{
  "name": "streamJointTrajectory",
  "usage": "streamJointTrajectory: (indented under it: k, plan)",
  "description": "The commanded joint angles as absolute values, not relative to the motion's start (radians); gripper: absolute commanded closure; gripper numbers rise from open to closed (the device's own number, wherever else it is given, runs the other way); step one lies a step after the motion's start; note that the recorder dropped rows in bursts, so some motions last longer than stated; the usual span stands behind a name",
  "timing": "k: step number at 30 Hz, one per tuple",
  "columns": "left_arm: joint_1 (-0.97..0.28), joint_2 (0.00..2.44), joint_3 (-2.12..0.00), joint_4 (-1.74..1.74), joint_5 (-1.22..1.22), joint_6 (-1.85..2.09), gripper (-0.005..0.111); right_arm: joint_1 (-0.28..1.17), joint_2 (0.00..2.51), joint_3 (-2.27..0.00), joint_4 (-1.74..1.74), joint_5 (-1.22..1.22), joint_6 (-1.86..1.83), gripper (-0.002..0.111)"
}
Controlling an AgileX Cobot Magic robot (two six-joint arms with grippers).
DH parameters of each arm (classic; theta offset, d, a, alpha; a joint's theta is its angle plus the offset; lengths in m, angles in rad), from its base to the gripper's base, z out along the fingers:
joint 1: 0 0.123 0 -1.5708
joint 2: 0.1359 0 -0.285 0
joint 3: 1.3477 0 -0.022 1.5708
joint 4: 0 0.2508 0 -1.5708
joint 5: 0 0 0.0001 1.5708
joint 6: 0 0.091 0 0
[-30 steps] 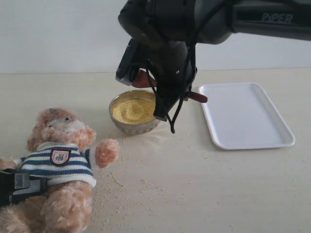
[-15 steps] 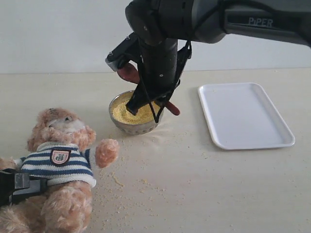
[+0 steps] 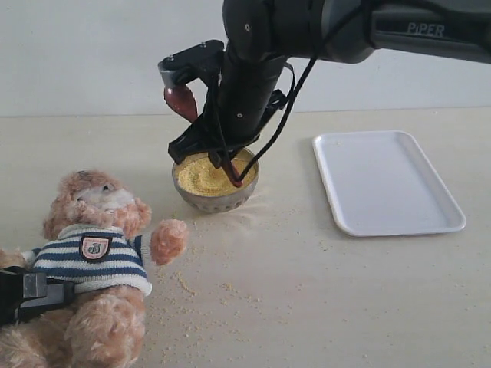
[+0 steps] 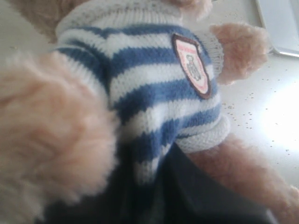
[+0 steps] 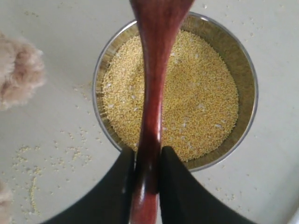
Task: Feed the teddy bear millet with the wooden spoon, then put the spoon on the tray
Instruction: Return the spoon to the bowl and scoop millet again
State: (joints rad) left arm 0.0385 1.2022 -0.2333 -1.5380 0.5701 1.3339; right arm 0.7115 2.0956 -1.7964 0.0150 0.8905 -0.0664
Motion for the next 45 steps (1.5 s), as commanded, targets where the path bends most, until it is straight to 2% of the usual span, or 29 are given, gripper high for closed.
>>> streamJointTrajectory:
  k: [1,6,19,45]
  plan:
    - [0.040,1.190,-0.231,-1.547,0.575,1.339,0.102,0.707,2.088,-1.720,0.017,0.791,-0.070,0.104]
    - [0.040,1.190,-0.231,-1.547,0.575,1.339,0.102,0.707,2.088,-1.706,0.026,0.698,-0.062,0.104]
    - [0.040,1.190,-0.231,-1.547,0.575,1.339,0.102,0.707,2.090,-1.706,0.014,0.758,-0.062,0.104]
    - [0.040,1.190,-0.231,-1.550,0.575,1.339,0.102,0.707,2.142,-1.706,0.010,0.649,-0.062,0.104]
